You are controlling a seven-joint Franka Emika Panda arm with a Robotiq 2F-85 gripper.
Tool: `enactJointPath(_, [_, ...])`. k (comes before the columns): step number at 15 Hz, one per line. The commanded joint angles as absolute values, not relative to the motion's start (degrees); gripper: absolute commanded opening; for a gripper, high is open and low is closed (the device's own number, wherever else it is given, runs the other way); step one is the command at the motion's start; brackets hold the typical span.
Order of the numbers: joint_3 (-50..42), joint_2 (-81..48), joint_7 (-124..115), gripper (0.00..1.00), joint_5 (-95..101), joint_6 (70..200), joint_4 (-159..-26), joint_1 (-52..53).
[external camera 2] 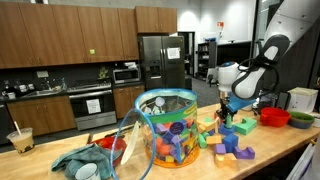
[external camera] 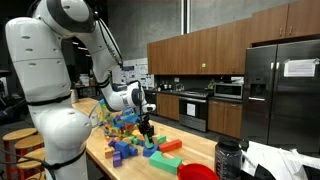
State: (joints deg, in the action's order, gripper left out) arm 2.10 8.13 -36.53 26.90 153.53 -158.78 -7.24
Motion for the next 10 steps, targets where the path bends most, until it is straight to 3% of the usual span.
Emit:
enactJointPath(1, [1.8, 9.3, -35.4, 0.16, 28.3, 153.3, -159.2, -8.5])
enactJointPath(10, [1.9, 7.6, -36.3, 0.16, 29.3, 156.3, -159.0, -8.9])
